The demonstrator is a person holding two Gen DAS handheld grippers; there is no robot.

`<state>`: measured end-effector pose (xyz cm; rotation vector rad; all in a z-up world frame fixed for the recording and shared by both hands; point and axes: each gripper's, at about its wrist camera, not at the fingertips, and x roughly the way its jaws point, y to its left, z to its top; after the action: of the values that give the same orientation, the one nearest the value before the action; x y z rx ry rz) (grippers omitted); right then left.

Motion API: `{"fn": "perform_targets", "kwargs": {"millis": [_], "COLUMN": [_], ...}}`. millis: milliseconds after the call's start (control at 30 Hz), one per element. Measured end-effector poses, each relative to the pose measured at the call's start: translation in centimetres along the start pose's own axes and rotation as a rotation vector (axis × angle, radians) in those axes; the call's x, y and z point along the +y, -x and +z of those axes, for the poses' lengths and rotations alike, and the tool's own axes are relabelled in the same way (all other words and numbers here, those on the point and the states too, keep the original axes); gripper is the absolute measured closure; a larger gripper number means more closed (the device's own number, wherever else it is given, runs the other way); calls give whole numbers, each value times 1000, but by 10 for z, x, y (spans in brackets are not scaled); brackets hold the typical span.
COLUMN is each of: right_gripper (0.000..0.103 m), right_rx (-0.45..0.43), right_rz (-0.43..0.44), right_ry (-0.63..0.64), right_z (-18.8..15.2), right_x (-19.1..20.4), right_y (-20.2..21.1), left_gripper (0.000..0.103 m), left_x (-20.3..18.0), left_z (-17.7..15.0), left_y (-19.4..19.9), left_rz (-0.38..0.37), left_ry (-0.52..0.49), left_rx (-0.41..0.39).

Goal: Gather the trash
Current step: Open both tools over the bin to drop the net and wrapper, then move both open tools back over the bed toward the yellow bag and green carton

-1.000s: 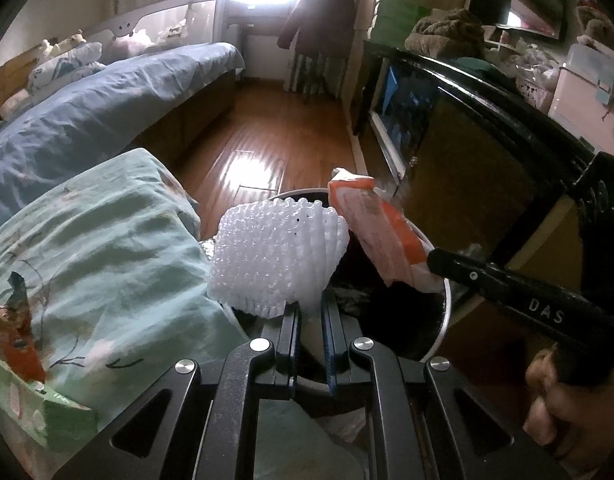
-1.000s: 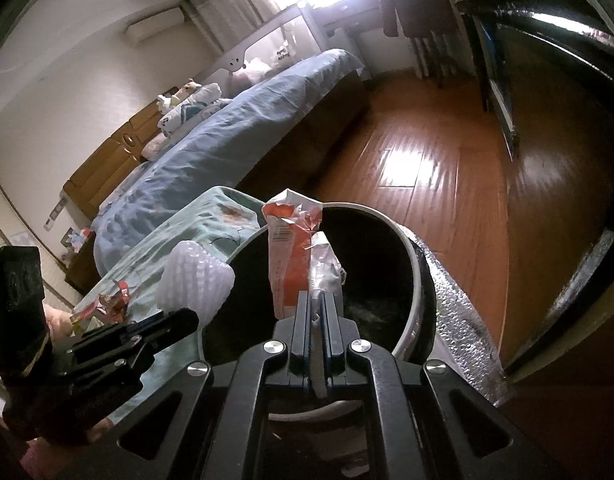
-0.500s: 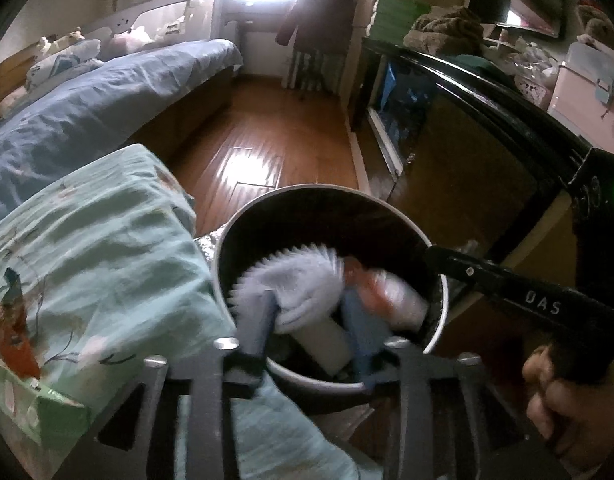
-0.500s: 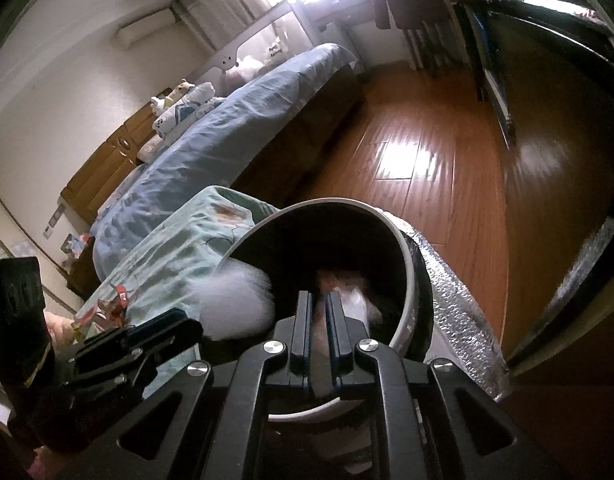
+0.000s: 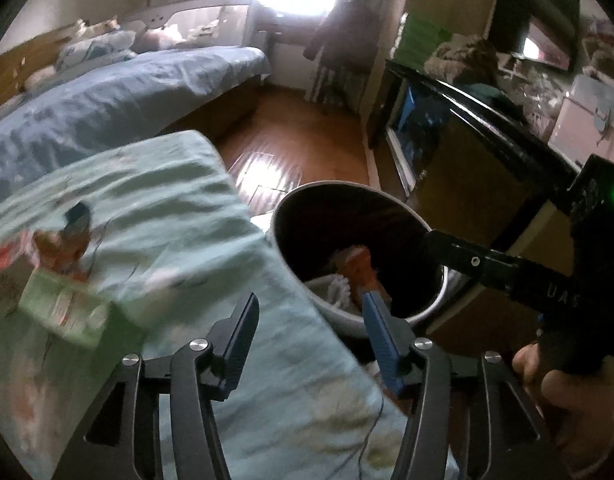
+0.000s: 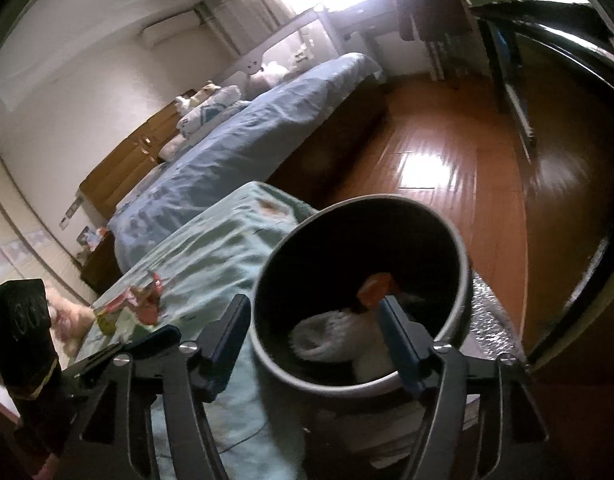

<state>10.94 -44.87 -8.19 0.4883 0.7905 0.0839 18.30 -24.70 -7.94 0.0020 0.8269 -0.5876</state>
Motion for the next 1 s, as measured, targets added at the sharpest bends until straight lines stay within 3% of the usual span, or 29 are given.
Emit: {"fn": "perform_targets", "kwargs": {"millis": [467,567,1000], "right_gripper": [32,27,24], "right_rx": [56,71,130], "right_rz": [135,173,255], "right_ry": [65,91,219], "right_z": [-25,-31,-43], "right_x": [54,69,117], "right_y": [-11,-16,-38], "left_gripper": [49,49,49], "left_x": [53,69,129], "left_z": [-52,-60,-75], "left_y": [76,90,121], "left_rz": [91,111,206], "left_ry": [115,150,240], "left_rx": [-31,-41,-58]}}
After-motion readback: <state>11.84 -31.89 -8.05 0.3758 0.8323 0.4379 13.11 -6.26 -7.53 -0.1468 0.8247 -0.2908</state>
